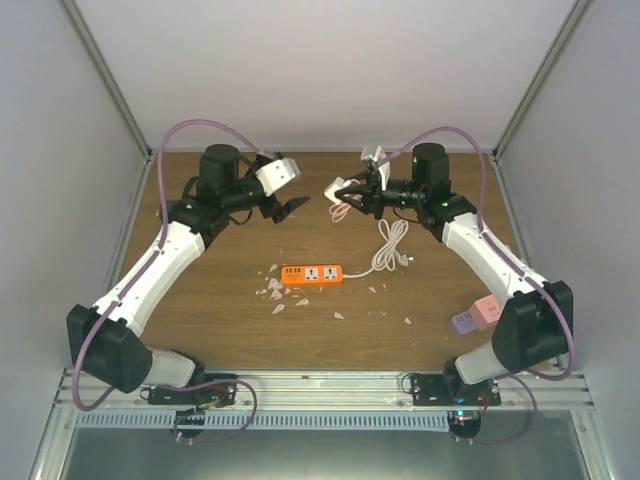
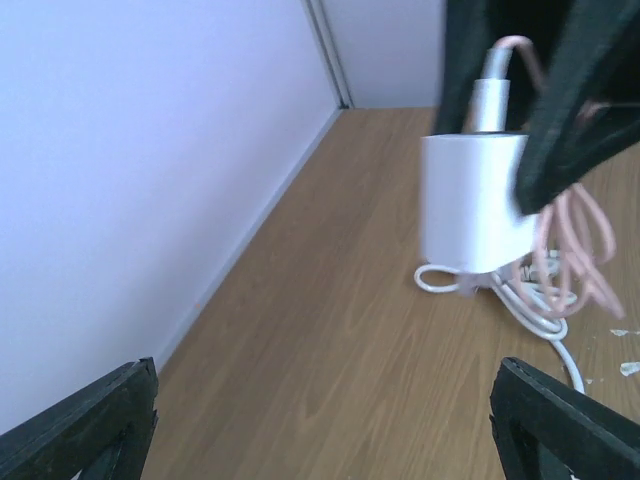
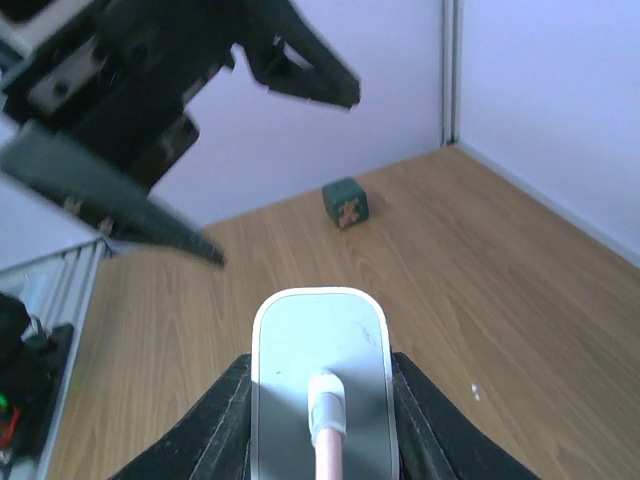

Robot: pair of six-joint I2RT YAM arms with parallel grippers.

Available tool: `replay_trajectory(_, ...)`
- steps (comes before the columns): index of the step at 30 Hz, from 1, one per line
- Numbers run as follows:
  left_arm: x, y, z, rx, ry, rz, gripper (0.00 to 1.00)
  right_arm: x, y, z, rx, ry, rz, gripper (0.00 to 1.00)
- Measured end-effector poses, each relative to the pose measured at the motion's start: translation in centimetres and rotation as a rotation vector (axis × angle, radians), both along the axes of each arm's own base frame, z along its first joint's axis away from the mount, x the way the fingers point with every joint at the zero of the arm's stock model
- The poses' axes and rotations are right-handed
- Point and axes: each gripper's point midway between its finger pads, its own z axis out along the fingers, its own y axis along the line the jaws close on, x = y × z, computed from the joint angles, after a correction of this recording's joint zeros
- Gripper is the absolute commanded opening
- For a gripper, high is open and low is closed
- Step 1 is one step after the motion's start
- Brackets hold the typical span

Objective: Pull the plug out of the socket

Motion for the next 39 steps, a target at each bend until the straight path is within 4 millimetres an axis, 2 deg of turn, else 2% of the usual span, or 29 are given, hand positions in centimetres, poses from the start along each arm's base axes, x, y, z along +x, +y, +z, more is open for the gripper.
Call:
replay_trajectory(5,-1.2,-2.7,1.2,0.035,-0.115,-0.015,0.87,0.6,0.3,2.2,0.098,0.052,-0.027,0.04)
replay_trajectory(9,-1.2,-3.7,1.8,0.053,-0.168,0.01,0.83,0.8,0.4,3.2,0.155,0.092,-0.039,0.04)
replay_trajectory(23,-1.8,-5.8,3.3,0.057,-0.264,0.026,0.79,0.5,0.9,3.7,0.204,0.134,-0.037,0.03)
replay_trajectory(26,-1.5,-6.4,2.9,0.068,-0.271,0.029,0.78,0.4,1.1,3.8,0.21,0.136,-0.033,0.04)
replay_trajectory(33,0.0,-6.9,0.2,0.13,-0.242,0.056,0.73,0.4,1.2,4.4,0.238,0.154,-0.032,0.04)
replay_trajectory(39,0.1,-7.0,0.6,0.121,-0.255,0.066,0.66,0.4,1.1,4.0,0.257,0.188,-0.039,0.04)
